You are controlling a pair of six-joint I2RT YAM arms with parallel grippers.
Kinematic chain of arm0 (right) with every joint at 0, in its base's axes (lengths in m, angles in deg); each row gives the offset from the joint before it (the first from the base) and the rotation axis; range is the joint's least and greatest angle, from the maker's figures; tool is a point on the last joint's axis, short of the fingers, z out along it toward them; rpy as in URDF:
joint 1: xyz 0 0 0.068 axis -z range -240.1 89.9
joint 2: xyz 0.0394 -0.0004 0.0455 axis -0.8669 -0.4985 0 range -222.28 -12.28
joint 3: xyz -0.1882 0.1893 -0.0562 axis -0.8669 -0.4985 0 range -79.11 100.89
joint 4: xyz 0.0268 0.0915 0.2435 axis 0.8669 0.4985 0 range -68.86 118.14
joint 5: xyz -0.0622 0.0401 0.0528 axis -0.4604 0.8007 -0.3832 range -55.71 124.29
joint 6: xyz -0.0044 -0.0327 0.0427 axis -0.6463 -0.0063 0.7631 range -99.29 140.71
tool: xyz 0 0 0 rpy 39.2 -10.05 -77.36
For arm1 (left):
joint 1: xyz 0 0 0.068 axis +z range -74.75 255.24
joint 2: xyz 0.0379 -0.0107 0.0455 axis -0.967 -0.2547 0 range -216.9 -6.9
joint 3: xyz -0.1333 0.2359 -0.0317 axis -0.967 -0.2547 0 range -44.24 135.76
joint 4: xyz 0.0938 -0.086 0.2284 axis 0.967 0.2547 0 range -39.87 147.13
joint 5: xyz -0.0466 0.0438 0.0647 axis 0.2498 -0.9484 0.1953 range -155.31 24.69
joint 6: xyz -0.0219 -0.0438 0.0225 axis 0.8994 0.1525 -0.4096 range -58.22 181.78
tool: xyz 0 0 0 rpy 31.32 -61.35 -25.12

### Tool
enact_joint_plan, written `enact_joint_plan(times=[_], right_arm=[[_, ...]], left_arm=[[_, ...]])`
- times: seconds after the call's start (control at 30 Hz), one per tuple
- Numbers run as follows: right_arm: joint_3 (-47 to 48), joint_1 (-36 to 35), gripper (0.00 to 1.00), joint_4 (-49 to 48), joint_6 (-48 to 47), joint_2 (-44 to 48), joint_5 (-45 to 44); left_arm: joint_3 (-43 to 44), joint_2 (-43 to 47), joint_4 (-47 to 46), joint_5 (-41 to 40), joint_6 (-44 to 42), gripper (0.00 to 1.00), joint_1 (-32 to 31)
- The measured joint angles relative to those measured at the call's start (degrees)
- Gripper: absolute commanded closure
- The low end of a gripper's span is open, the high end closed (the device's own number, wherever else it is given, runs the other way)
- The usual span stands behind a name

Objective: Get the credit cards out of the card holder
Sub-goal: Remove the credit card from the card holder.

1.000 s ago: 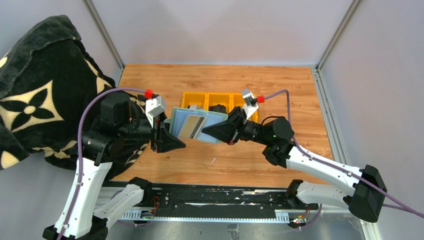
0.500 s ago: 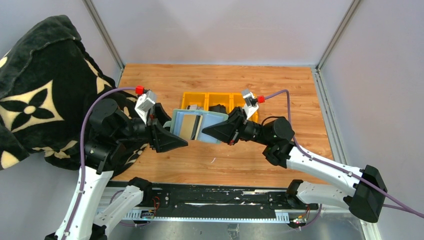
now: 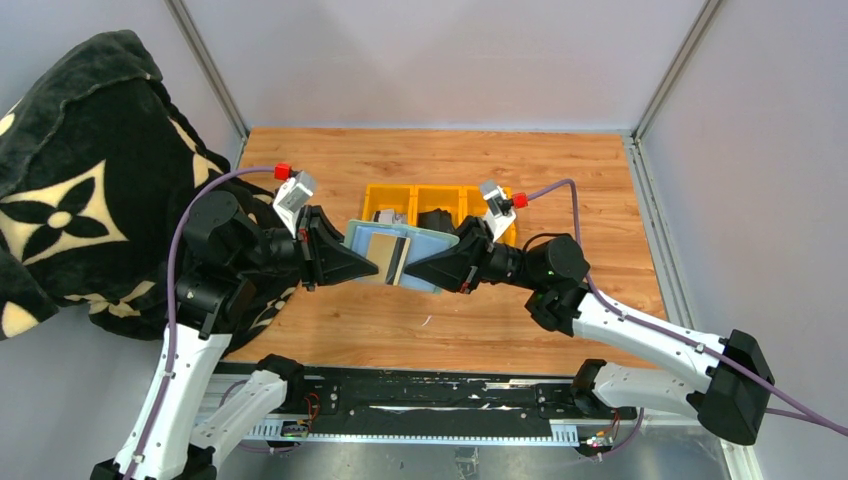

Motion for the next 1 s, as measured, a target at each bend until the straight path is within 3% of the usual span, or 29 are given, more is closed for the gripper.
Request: enact_joint_plan(times=[0.07, 0.2, 0.57, 1.0], right_arm=[[0.00, 0.00, 0.60, 0.26, 0.11, 0.00, 0.26], [0.00, 0.26, 0.49, 4.35, -0.22, 1.64, -0.85], [0.37, 0.92, 0.49, 17.86, -3.78, 17.73, -14.71], [4.52, 0.63, 0.50, 17.07, -0.68, 0.15, -2.97]], left_arm=[[-0.07, -0.15, 0.17, 0.22, -0.31, 1.00, 0.33], [-0.11, -0.39, 1.03, 0.48, -1.46, 1.00, 1.20], [-0.13, -1.16, 8.55, -5.25, -8.13, 1.00, 2.27], [-0.11, -2.12, 10.86, -8.28, -8.92, 1.00, 2.49]])
